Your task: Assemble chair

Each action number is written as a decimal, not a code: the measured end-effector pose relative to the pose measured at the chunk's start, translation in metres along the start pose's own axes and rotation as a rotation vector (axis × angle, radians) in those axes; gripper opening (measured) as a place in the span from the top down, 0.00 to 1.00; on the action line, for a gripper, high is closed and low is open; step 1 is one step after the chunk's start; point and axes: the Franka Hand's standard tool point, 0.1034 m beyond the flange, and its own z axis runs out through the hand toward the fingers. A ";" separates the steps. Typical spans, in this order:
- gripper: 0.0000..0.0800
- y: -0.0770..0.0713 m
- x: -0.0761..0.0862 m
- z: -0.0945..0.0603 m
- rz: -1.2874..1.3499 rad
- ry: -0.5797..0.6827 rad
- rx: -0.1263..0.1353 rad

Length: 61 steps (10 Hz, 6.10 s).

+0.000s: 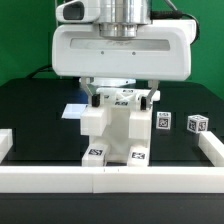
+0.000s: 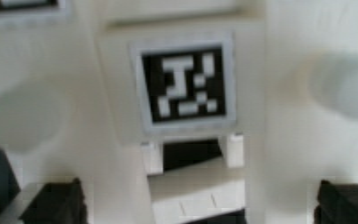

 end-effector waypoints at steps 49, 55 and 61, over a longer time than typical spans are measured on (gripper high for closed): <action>0.19 -0.123 -0.222 0.042 0.557 -0.148 -0.081; 0.19 -0.125 -0.239 0.062 0.522 -0.153 -0.118; 0.64 -0.125 -0.238 0.066 0.515 -0.153 -0.124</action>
Offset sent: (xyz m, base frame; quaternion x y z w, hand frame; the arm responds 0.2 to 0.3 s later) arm -0.0106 0.0001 0.0146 -0.0170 -0.0176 -0.0135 0.9996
